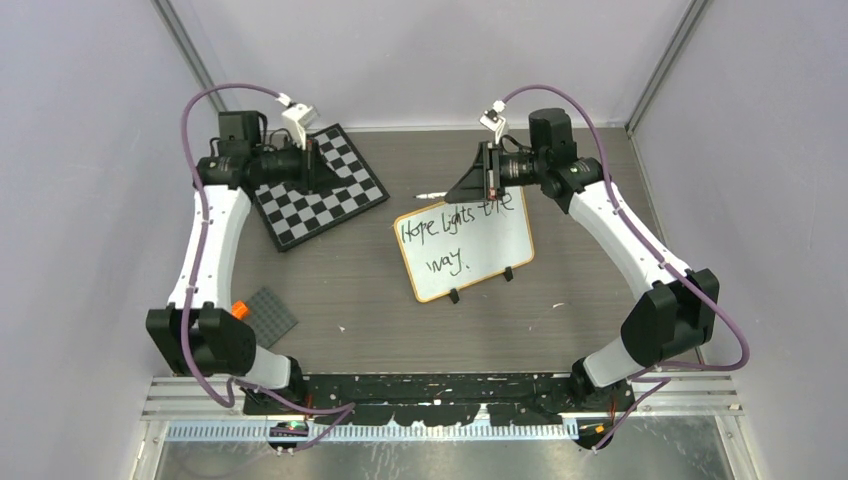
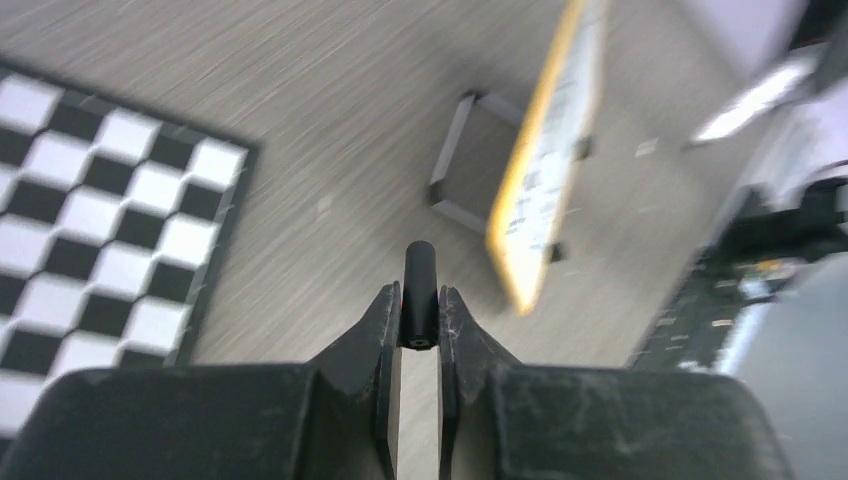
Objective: Write a sentence on the whiteboard
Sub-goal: Close the whiteboard marker at the center of the board.
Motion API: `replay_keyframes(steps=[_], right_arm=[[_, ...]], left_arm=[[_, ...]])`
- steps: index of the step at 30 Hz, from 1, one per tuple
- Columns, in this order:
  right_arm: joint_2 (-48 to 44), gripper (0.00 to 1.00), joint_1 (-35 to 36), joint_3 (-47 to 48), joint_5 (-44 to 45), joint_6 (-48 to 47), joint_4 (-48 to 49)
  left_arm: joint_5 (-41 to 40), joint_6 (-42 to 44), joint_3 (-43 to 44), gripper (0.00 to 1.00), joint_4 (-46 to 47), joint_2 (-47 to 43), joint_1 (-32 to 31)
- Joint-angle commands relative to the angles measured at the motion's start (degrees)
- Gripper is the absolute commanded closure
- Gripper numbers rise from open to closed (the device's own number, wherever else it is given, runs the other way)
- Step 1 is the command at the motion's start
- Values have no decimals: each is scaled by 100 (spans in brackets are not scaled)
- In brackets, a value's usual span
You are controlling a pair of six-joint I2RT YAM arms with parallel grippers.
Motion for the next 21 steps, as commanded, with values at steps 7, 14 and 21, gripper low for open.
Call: replay_keyframes(steps=[7, 14, 21], right_arm=[[-207, 100, 94, -333, -361, 2399, 2812], [-266, 100, 396, -453, -584, 2658, 3229], [-330, 100, 455, -509, -654, 2626, 3242]], left_arm=[[3201, -6493, -2102, 100, 6402, -909, -23], [3223, -8264, -2807, 100, 8677, -1006, -336], [3223, -8382, -2816, 100, 8715, -1124, -413]])
